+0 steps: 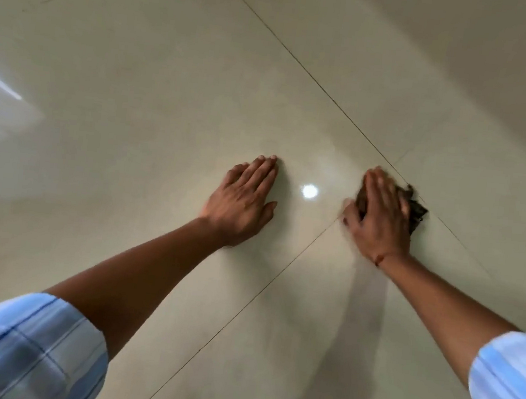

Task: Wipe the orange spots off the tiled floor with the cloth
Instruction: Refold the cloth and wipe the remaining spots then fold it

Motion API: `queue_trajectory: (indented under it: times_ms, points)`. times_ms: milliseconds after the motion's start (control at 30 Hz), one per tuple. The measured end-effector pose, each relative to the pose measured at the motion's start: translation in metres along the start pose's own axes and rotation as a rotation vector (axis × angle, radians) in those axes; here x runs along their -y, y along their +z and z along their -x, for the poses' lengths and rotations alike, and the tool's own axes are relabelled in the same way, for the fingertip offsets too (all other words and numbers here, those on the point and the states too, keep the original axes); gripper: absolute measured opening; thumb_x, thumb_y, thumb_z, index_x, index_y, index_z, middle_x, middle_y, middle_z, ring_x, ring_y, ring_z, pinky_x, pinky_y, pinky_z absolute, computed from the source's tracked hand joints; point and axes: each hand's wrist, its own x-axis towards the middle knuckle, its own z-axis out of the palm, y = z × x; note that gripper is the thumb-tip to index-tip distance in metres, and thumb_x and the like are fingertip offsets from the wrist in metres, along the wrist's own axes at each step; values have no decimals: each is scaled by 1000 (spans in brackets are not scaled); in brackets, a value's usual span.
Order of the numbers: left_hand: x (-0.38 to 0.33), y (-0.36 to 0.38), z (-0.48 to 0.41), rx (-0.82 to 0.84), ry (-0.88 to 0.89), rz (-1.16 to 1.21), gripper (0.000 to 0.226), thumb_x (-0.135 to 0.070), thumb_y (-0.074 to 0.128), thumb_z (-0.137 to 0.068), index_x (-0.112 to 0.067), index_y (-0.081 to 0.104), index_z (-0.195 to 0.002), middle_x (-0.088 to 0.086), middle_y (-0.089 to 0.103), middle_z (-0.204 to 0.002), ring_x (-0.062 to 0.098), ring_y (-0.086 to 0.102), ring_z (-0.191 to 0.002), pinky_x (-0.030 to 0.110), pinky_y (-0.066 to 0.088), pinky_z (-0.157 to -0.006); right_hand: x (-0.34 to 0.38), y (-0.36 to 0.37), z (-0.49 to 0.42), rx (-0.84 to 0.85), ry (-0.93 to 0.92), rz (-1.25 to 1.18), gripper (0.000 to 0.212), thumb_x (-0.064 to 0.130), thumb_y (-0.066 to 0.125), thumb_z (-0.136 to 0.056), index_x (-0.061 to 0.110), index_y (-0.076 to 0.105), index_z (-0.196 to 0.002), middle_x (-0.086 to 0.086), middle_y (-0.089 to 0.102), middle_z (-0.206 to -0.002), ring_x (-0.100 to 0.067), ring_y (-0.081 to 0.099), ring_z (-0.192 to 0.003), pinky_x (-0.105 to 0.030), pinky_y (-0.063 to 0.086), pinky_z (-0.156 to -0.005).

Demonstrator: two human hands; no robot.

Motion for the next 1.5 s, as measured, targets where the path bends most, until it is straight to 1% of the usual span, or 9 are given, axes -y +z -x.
queue_trajectory:
  times_ms: [133,333,667,867,967,1067,1133,1300,1500]
  points:
    - [1,3,1,-23,-13,-41,67,-44,24,-97,-6,16,-152,10,16,-160,21,12,-147,35,8,-118,-1,-8,-39,-38,292,-45,81,57,27,-87,9,28,-152,-10,24,-161,-22,19,-149,-44,12,-120]
    - [-2,-4,1,13,-6,-76,67,-42,25,-97,-4,19,-151,11,17,-159,22,14,-147,37,12,-118,48,-1,-17,3,-192,-31,75,55,36,-89,12,33,-150,-7,28,-160,-21,25,-148,-40,14,-118]
    - [2,8,0,-15,1,-93,67,-44,22,-97,-5,18,-151,10,16,-159,21,12,-147,35,9,-118,51,-3,-128,-42,-32,-65,67,50,35,-97,12,28,-152,-7,22,-162,-20,17,-149,-40,8,-119]
    - [-15,-21,5,126,-94,83,65,-44,27,-101,-7,11,-152,9,7,-161,21,2,-148,38,5,-118,33,-7,10,-85,-173,-309,35,21,54,-98,6,61,-128,-12,56,-140,-25,51,-131,-41,34,-111]
    - [-44,-53,28,103,-194,231,59,-41,32,-101,-8,24,-149,8,21,-158,23,11,-147,41,12,-117,46,-26,53,11,177,-642,21,20,57,-98,7,69,-109,-13,72,-111,-29,65,-106,-33,46,-93]
    - [-81,-107,56,152,-383,451,45,-35,36,-101,-11,45,-139,8,47,-144,25,35,-138,38,26,-110,71,-86,68,270,791,-1044,29,36,57,-97,11,69,-91,-13,70,-93,-29,64,-92,-34,49,-84]
    - [-103,-152,66,229,-555,623,32,-29,41,-101,-14,61,-120,9,63,-122,29,54,-118,32,41,-93,85,-137,80,467,999,-1261,37,45,57,-95,9,69,-95,-14,70,-96,-30,66,-92,-37,53,-85]
    - [-163,-317,74,528,-797,1189,43,-51,53,-93,-13,66,-107,5,66,-109,20,61,-102,30,46,-80,108,-316,101,546,1099,-1633,51,52,55,-93,7,67,-113,-20,69,-113,-35,66,-106,-48,51,-98]
    - [-233,-557,78,385,-628,1102,22,-30,73,-82,-11,71,-91,8,71,-88,16,63,-78,33,52,-77,117,-574,108,422,913,-1675,55,56,52,-93,4,65,-108,-17,68,-107,-31,64,-104,-45,49,-100]
